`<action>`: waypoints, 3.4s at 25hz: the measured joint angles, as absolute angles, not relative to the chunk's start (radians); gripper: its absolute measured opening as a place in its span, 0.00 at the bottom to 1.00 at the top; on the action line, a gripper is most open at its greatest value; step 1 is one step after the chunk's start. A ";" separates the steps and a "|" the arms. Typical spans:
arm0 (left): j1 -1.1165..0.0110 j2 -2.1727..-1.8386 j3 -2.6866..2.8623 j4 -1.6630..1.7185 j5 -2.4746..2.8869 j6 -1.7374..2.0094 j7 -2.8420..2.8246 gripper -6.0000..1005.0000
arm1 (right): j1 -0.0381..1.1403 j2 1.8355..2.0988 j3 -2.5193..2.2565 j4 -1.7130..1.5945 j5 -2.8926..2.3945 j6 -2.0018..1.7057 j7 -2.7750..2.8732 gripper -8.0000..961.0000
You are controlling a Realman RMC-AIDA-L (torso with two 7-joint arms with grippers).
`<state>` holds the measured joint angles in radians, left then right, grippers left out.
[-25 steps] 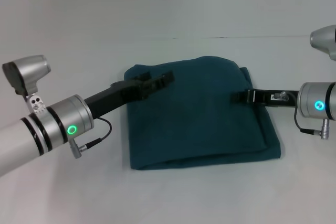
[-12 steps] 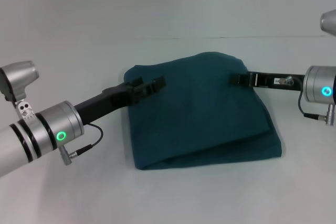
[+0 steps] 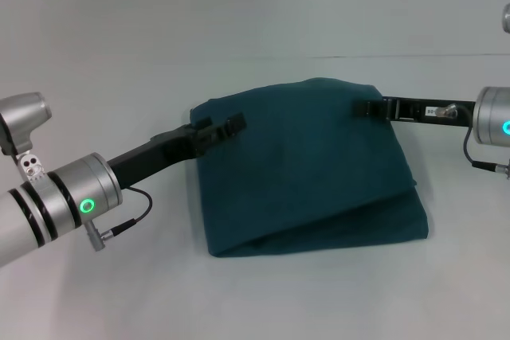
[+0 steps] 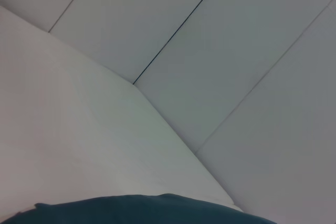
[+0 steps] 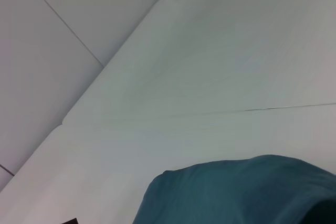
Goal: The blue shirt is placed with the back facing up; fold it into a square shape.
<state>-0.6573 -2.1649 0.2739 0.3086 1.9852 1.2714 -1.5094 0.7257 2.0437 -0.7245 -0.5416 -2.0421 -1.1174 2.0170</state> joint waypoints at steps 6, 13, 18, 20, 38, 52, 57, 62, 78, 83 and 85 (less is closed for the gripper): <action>-0.659 -2.164 0.276 0.309 1.985 1.271 -1.520 0.88 | 0.705 2.034 -0.723 -0.556 -2.042 -1.127 2.019 0.06; -0.664 -2.164 0.279 0.306 1.985 1.271 -1.528 0.88 | 0.690 2.023 -0.716 -0.557 -2.042 -1.142 2.020 0.07; -0.666 -2.164 0.279 0.303 1.985 1.271 -1.528 0.88 | 0.682 2.020 -0.716 -0.557 -2.042 -1.150 2.020 0.08; -0.667 -2.164 0.279 0.302 1.985 1.271 -1.528 0.88 | 0.680 2.019 -0.716 -0.557 -2.042 -1.159 2.020 0.08; -0.669 -2.164 0.281 0.307 1.985 1.270 -1.551 0.88 | 0.638 2.018 -0.684 -0.595 -2.046 -1.239 2.020 0.10; -0.672 -2.164 0.281 0.301 1.987 1.270 -1.551 0.88 | 0.613 2.025 -0.698 -0.555 -2.075 -1.150 2.010 0.12; -0.673 -2.164 0.281 0.303 1.987 1.270 -1.551 0.88 | 0.606 2.015 -0.686 -0.556 -2.073 -1.106 2.027 0.16; -0.676 -2.164 0.281 0.306 1.987 1.270 -1.551 0.88 | 0.622 1.981 -0.686 -0.562 -2.074 -1.070 2.078 0.39; -0.688 -2.163 0.278 0.321 1.985 1.232 -1.545 0.88 | 0.687 1.986 -0.688 -0.558 -2.070 -1.063 2.145 0.84; -0.693 -2.163 0.280 0.321 1.985 1.228 -1.544 0.88 | 0.703 2.018 -0.696 -0.554 -2.069 -1.022 2.078 0.75; -0.693 -2.163 0.280 0.321 1.985 1.224 -1.543 0.88 | 0.715 2.026 -0.697 -0.542 -2.070 -1.014 2.047 0.69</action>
